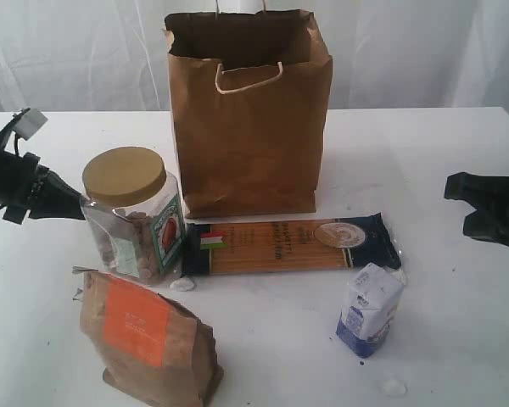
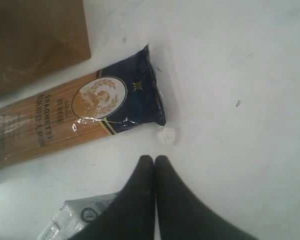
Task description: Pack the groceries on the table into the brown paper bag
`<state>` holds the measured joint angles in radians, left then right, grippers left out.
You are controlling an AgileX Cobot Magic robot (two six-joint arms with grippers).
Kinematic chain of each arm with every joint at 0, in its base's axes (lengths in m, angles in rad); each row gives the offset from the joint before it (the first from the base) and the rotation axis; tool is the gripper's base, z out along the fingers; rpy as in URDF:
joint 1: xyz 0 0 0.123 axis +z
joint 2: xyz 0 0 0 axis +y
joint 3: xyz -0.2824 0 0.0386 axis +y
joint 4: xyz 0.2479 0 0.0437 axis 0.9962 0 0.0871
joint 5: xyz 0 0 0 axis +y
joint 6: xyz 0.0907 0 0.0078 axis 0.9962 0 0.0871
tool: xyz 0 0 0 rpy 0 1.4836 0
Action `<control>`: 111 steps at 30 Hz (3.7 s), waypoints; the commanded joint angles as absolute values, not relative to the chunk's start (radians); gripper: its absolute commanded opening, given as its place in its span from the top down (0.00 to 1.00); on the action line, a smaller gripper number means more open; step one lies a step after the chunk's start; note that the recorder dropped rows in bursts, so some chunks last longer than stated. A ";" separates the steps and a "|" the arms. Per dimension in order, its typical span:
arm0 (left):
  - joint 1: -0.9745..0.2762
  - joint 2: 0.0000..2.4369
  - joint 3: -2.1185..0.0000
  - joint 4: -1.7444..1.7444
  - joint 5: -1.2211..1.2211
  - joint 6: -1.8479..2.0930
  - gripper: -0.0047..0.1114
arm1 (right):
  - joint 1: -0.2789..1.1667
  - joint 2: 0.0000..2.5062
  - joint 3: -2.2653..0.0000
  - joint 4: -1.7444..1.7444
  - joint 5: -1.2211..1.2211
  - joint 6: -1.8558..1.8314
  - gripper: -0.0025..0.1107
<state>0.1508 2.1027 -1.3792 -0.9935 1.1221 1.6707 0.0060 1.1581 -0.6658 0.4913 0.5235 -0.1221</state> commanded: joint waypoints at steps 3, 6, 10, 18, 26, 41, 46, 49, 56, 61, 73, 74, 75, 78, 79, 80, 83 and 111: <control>0.218 2.016 -1.374 -0.968 1.172 1.712 0.96 | 0.000 1.157 -0.662 0.489 0.543 -0.137 0.98; 0.247 2.014 -1.374 -0.997 1.190 1.757 0.96 | 0.000 1.157 -0.662 0.489 0.541 -0.139 0.98; 0.256 2.014 -1.374 -1.001 1.221 1.757 0.76 | 0.000 1.157 -0.662 0.489 0.541 -0.139 0.98; 0.256 2.014 -1.374 -1.126 1.221 1.749 0.06 | 0.000 1.157 -0.662 0.489 0.533 -0.139 0.98; 0.255 2.014 -1.374 -1.145 1.212 1.788 0.06 | 0.000 1.157 -0.662 0.489 0.533 -0.151 0.98; 0.241 2.018 -1.374 -1.398 1.081 2.117 0.06 | 0.000 1.157 -0.662 0.489 0.533 -0.157 0.98; 0.231 2.096 -1.368 -1.195 1.221 2.092 0.06 | 0.000 1.157 -0.662 0.493 0.533 -0.157 0.98; 0.217 2.105 -1.330 -1.148 1.221 2.087 0.06 | 0.000 1.157 -0.662 0.493 0.535 -0.157 0.98; 0.156 2.105 -1.182 -1.117 1.221 2.102 0.06 | 0.000 1.157 -0.662 0.495 0.554 -0.157 0.98; 0.138 2.105 -1.165 -1.121 1.221 2.115 0.06 | 0.000 1.157 -0.662 0.495 0.554 -0.157 0.98; 0.138 2.105 -1.165 -1.210 1.221 2.115 0.06 | 0.000 1.157 -0.662 0.495 0.576 -0.157 0.98; 0.138 2.105 -1.165 -1.210 1.221 2.115 0.06 | 0.000 1.157 -0.662 0.495 0.576 -0.157 0.98; 0.138 2.105 -1.165 -1.212 1.221 2.115 0.06 | 0.000 1.157 -0.662 0.495 0.576 -0.157 0.98; 0.138 2.105 -1.165 -1.252 1.221 2.115 0.06 | 0.000 1.157 -0.662 0.493 0.561 -0.163 0.98; 0.138 2.105 -1.165 -1.276 1.221 2.115 0.06 | 0.000 1.157 -0.662 0.493 0.558 -0.171 0.98; 0.138 2.105 -1.165 -1.303 1.221 2.115 0.06 | 0.000 1.157 -0.662 0.493 0.553 -0.183 0.98; 0.138 2.105 -1.165 -1.375 1.221 2.115 0.06 | 0.000 1.157 -0.662 0.493 0.551 -0.188 0.98; 0.111 2.105 -1.165 -1.142 1.221 2.115 0.06 | 0.000 1.157 -0.662 0.493 0.551 -0.186 0.98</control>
<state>0.1144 2.1107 -1.1716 -1.1501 1.1188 1.9587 0.0060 1.1581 -0.6658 0.4937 0.5588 -0.1746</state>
